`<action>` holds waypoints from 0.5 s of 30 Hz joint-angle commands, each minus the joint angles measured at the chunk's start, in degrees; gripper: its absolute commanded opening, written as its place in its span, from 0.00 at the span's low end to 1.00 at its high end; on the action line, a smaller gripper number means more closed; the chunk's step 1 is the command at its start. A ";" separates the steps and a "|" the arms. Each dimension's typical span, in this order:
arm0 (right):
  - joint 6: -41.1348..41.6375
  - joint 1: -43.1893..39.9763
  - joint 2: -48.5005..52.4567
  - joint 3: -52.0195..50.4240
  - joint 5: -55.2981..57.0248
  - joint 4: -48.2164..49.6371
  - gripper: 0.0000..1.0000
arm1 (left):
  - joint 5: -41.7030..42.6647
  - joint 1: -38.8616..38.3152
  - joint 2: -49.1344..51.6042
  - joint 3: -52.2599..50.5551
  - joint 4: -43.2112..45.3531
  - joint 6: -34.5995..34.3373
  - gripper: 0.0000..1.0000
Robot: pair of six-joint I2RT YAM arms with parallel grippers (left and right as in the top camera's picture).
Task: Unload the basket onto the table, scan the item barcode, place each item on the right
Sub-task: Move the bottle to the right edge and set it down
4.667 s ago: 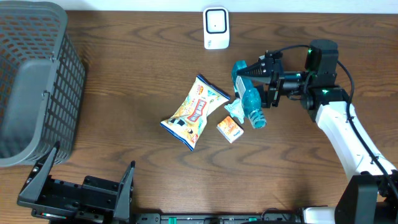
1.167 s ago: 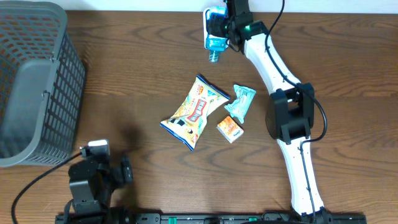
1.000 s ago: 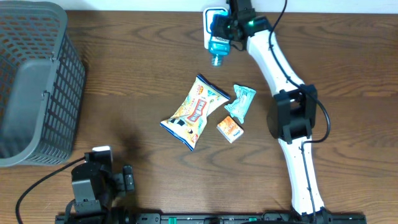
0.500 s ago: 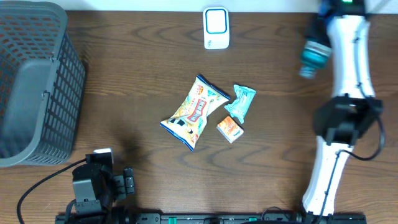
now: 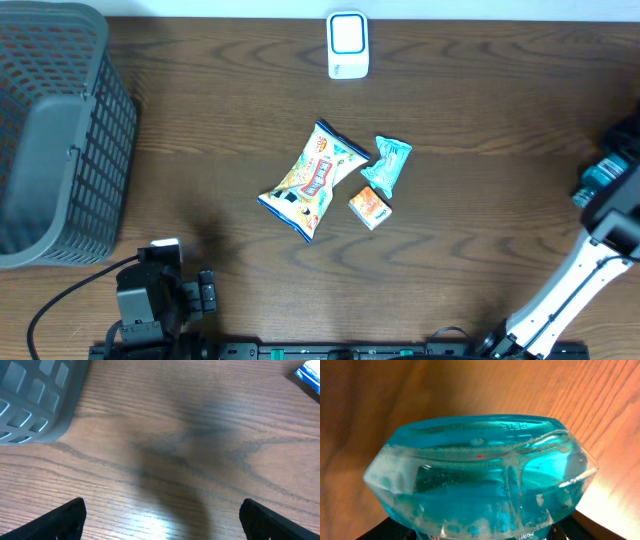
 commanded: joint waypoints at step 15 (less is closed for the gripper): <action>0.35 -2.14 -7.69 19.56 -34.77 -18.99 0.99 | -0.28 -0.17 -0.04 0.00 -0.09 0.52 0.98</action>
